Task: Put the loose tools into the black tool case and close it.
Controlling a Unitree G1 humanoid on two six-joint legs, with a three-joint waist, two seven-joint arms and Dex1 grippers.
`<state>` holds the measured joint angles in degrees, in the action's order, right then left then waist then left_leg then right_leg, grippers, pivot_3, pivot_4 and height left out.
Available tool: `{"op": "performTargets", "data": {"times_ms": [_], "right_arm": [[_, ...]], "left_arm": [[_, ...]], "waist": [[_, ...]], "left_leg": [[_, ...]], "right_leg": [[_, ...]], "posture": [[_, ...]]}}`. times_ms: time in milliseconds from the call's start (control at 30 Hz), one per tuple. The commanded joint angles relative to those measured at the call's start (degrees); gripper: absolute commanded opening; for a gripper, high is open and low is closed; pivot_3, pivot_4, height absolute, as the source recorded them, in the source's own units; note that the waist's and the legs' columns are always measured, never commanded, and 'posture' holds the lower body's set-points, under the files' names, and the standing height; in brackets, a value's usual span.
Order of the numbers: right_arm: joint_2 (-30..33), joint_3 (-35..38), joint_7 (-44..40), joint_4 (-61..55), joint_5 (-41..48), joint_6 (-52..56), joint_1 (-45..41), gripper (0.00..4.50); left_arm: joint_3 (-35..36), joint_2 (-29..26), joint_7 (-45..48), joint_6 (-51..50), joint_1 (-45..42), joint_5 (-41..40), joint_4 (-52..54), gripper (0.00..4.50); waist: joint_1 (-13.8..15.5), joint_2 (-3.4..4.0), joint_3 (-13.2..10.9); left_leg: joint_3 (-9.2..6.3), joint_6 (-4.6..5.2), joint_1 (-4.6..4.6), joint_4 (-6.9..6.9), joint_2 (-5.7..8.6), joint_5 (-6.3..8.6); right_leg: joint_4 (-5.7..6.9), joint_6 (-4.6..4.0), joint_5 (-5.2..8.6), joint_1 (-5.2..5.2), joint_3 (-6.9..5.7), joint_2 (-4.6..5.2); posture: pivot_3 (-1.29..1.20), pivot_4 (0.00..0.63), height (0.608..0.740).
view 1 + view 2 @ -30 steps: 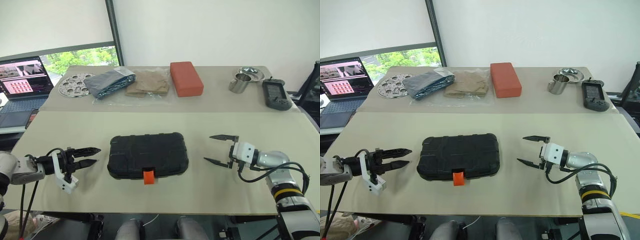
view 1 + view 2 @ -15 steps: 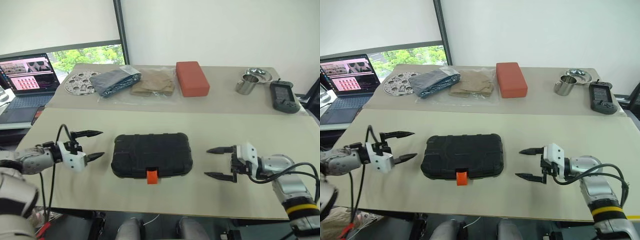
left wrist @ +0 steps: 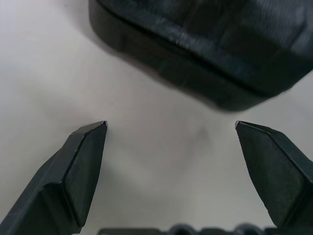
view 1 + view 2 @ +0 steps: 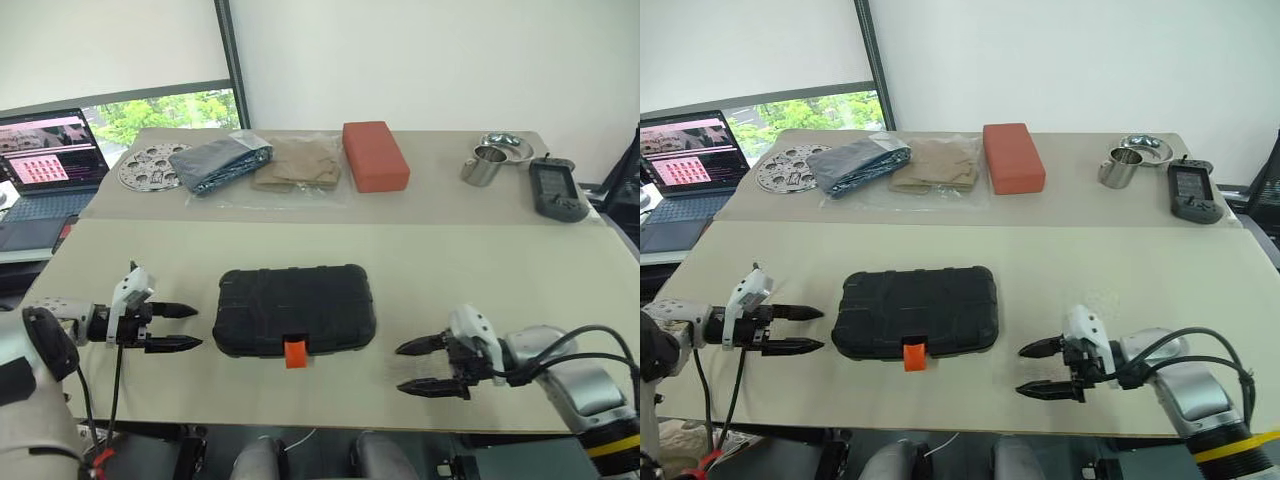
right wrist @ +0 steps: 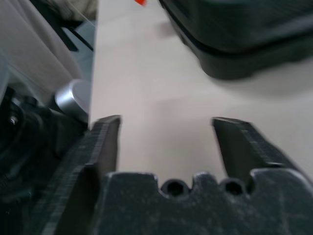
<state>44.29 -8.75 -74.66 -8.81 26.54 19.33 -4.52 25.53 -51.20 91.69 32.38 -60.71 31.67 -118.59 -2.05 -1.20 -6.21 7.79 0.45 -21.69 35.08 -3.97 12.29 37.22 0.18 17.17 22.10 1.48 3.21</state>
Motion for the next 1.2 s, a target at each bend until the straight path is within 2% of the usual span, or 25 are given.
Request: {"op": "performTargets", "data": {"times_ms": [33,167,200,233,433,667,867,1033,1200], "right_arm": [[-2.24,-0.55,2.13,-2.22,0.30,1.48,-2.50,1.80],[-6.79,-1.06,5.98,-0.62,-1.27,0.87,-5.44,0.41],[-8.45,-0.38,7.94,0.62,-1.51,0.53,-6.77,0.12],[-9.89,0.29,9.60,1.98,-1.96,-0.25,-7.96,0.03],[-15.70,4.63,17.43,10.84,-4.09,-3.94,-14.81,0.03],[-17.71,6.36,22.15,17.37,-7.78,-8.49,-18.34,0.03],[-17.93,7.22,23.73,14.04,-7.05,-7.16,-16.61,0.03],[-17.67,8.77,26.32,9.15,-5.64,-4.67,-14.80,0.03],[-15.04,8.28,25.72,2.77,-5.82,-1.31,-11.24,0.03]], "left_arm": [[3.90,1.27,0.81,-3.39,0.49,6.22,-1.41,4.50],[8.80,2.85,0.81,-3.31,1.19,10.80,-1.41,4.50],[10.22,3.39,0.81,-3.38,1.14,11.62,-1.41,4.50],[11.59,3.83,0.81,-3.31,1.09,12.29,-1.41,4.50],[16.88,7.52,0.81,-2.97,0.10,8.00,-1.41,4.50],[16.43,11.69,-0.88,-0.58,-0.05,-1.25,-1.41,4.50],[15.53,10.63,-3.35,3.09,0.54,-6.65,-1.41,4.50],[17.34,9.36,-3.65,2.19,0.64,-12.64,-1.41,4.50],[18.47,9.43,-2.79,4.69,1.07,-15.94,-1.41,4.50]], "waist": [[0.06,0.04,0.06],[0.52,0.06,0.14],[0.72,0.07,0.14],[0.97,0.08,0.15],[1.38,0.08,0.16],[1.27,0.07,0.16],[1.13,0.07,0.16],[1.05,0.08,0.16],[1.06,0.08,0.16]], "left_leg": [[0.01,0.00,-0.02,0.02,0.04,0.00],[0.03,0.00,-0.03,0.05,0.09,0.00],[0.03,0.00,-0.05,0.05,0.09,0.00],[0.04,0.00,-0.05,0.05,0.09,0.00],[0.06,-0.02,-0.17,0.18,0.05,-0.02],[-0.05,-0.06,-0.37,0.18,0.00,-0.05],[-0.10,-0.06,-0.35,0.08,-0.01,-0.05],[-0.11,-0.07,-0.34,0.10,0.00,-0.05],[-0.15,-0.07,-0.35,0.10,0.00,-0.05]], "right_leg": [[0.00,0.01,0.00,0.01,0.00,0.06],[-0.03,0.04,-0.02,-0.01,-0.02,0.15],[-0.03,0.04,-0.02,0.01,-0.03,0.15],[-0.02,0.03,-0.02,0.01,-0.04,0.15],[0.00,-0.01,-0.10,0.02,-0.27,0.20],[0.00,-0.03,-0.11,0.12,-0.53,0.21],[0.00,-0.03,-0.11,0.14,-0.58,0.21],[-0.01,-0.03,-0.11,0.12,-0.58,0.21],[-0.02,-0.03,-0.11,0.10,-0.61,0.21]], "posture": [[0.00,0.150,0.740],[0.00,0.150,0.740],[0.00,0.150,0.740],[0.00,0.150,0.740],[0.00,0.150,0.740],[0.00,0.150,0.740],[0.00,0.150,0.740],[0.00,0.150,0.740],[0.00,0.150,0.740]]}}
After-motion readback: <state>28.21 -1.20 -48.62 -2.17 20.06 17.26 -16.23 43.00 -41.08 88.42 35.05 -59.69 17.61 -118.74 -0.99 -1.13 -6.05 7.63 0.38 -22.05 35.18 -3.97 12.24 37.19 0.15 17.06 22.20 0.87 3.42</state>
